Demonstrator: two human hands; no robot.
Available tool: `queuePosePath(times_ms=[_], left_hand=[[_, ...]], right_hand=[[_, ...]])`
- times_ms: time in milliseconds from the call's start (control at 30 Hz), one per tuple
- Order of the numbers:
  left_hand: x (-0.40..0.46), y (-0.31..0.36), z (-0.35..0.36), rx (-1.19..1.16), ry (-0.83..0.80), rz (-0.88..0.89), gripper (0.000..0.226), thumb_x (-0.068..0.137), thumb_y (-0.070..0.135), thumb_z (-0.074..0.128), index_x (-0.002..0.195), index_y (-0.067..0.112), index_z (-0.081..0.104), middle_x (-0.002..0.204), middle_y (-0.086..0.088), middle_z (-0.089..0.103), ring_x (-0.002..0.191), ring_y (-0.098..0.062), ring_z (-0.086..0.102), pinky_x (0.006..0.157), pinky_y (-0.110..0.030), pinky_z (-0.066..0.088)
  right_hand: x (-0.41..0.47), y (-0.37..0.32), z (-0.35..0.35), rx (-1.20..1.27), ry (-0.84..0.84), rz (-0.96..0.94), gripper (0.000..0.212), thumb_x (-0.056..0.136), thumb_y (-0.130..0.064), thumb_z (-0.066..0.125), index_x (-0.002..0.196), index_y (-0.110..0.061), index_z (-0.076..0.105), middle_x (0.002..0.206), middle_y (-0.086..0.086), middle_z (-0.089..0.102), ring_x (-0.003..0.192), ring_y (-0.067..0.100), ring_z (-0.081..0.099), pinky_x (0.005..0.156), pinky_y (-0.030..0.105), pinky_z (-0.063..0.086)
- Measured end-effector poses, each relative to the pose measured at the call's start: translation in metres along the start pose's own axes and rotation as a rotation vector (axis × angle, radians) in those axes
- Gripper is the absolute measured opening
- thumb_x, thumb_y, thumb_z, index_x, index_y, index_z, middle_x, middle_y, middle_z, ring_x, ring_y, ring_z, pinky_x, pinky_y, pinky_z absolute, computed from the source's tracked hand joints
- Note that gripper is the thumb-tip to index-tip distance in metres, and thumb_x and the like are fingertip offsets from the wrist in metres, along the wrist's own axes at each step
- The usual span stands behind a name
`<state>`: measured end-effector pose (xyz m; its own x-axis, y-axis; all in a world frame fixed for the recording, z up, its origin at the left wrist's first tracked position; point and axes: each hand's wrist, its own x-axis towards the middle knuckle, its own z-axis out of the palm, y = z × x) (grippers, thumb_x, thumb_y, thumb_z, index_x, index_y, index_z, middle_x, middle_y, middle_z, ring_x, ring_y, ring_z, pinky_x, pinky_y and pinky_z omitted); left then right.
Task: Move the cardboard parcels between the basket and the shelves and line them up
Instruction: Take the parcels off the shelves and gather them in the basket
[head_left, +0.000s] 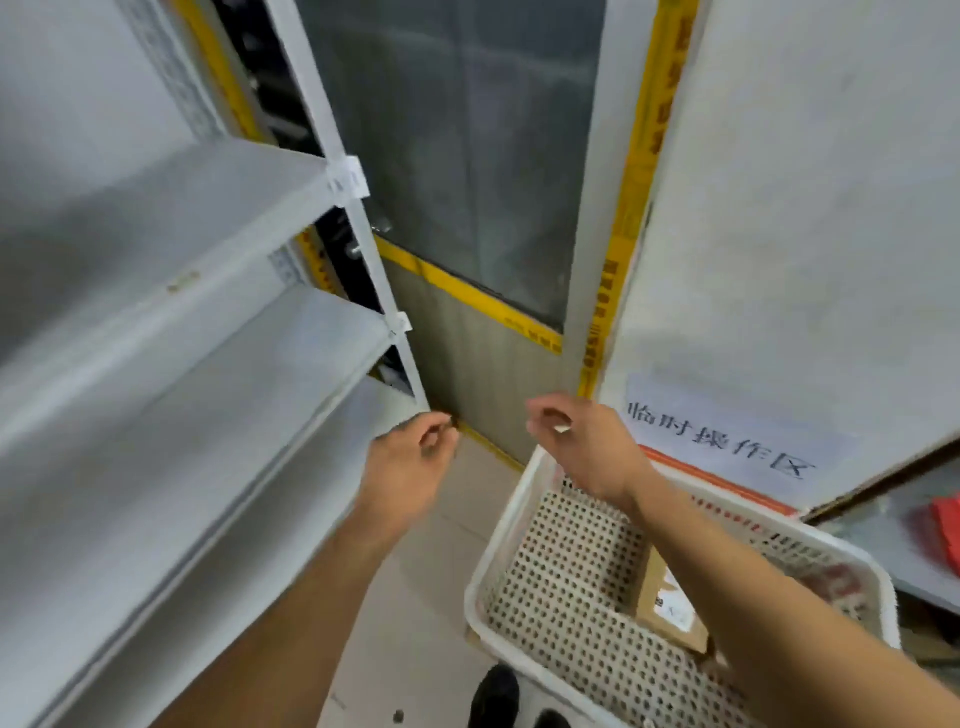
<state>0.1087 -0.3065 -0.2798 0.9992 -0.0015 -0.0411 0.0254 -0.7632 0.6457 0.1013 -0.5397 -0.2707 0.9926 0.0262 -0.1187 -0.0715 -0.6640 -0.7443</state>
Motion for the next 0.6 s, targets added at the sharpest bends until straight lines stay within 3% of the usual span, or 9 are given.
queuePosePath(times_ms=[133, 233, 367, 467, 533, 600], left_hand=[[-0.042, -0.019, -0.088, -0.054, 0.221, -0.112, 0.021, 0.102, 0.032, 0.065, 0.117, 0.022, 0.076, 0.109, 0.006, 0.076, 0.094, -0.006, 0.066, 0.077, -0.001, 0.037], [-0.082, -0.043, -0.151, -0.063, 0.406, -0.164, 0.022, 0.101, 0.032, 0.067, 0.119, 0.023, 0.076, 0.11, 0.008, 0.077, 0.1, -0.007, 0.071, 0.085, -0.007, 0.045], [-0.133, -0.074, -0.226, -0.054, 0.61, -0.25, 0.021, 0.101, 0.031, 0.068, 0.118, 0.024, 0.077, 0.107, 0.004, 0.079, 0.101, -0.01, 0.072, 0.075, -0.001, 0.038], [-0.171, -0.1, -0.272, -0.071, 0.756, -0.314, 0.022, 0.101, 0.034, 0.067, 0.118, 0.024, 0.077, 0.103, 0.004, 0.08, 0.102, -0.011, 0.074, 0.077, -0.01, 0.042], [-0.194, -0.117, -0.298, -0.096, 0.832, -0.34, 0.023, 0.101, 0.034, 0.067, 0.118, 0.023, 0.077, 0.101, 0.004, 0.079, 0.099, -0.009, 0.074, 0.072, -0.004, 0.041], [-0.215, -0.13, -0.322, -0.117, 0.89, -0.349, 0.022, 0.101, 0.035, 0.067, 0.117, 0.024, 0.077, 0.098, 0.007, 0.078, 0.094, -0.004, 0.073, 0.074, -0.007, 0.045]], right_hand=[[0.014, -0.081, 0.02, 0.04, -0.077, -0.204, 0.024, 0.1, -0.027, 0.07, 0.124, -0.024, 0.074, 0.109, -0.004, 0.078, 0.102, 0.005, 0.072, 0.095, 0.016, 0.051], [0.014, -0.152, 0.047, 0.079, -0.164, -0.344, 0.021, 0.099, -0.026, 0.071, 0.12, -0.028, 0.074, 0.106, -0.013, 0.076, 0.097, 0.001, 0.07, 0.082, 0.003, 0.045], [0.005, -0.24, 0.089, 0.093, -0.311, -0.546, 0.026, 0.102, -0.031, 0.067, 0.128, -0.028, 0.07, 0.111, -0.017, 0.072, 0.104, -0.003, 0.066, 0.092, 0.018, 0.052], [-0.01, -0.303, 0.118, 0.064, -0.366, -0.682, 0.027, 0.103, -0.032, 0.067, 0.129, -0.029, 0.069, 0.112, -0.018, 0.07, 0.103, -0.01, 0.063, 0.083, 0.004, 0.047], [-0.022, -0.344, 0.14, 0.076, -0.366, -0.751, 0.027, 0.101, -0.029, 0.069, 0.128, -0.024, 0.071, 0.11, -0.014, 0.072, 0.1, -0.004, 0.066, 0.082, 0.003, 0.046], [-0.033, -0.382, 0.163, 0.093, -0.372, -0.811, 0.024, 0.1, -0.024, 0.071, 0.124, -0.021, 0.073, 0.106, -0.011, 0.074, 0.096, -0.004, 0.067, 0.081, 0.001, 0.044]])
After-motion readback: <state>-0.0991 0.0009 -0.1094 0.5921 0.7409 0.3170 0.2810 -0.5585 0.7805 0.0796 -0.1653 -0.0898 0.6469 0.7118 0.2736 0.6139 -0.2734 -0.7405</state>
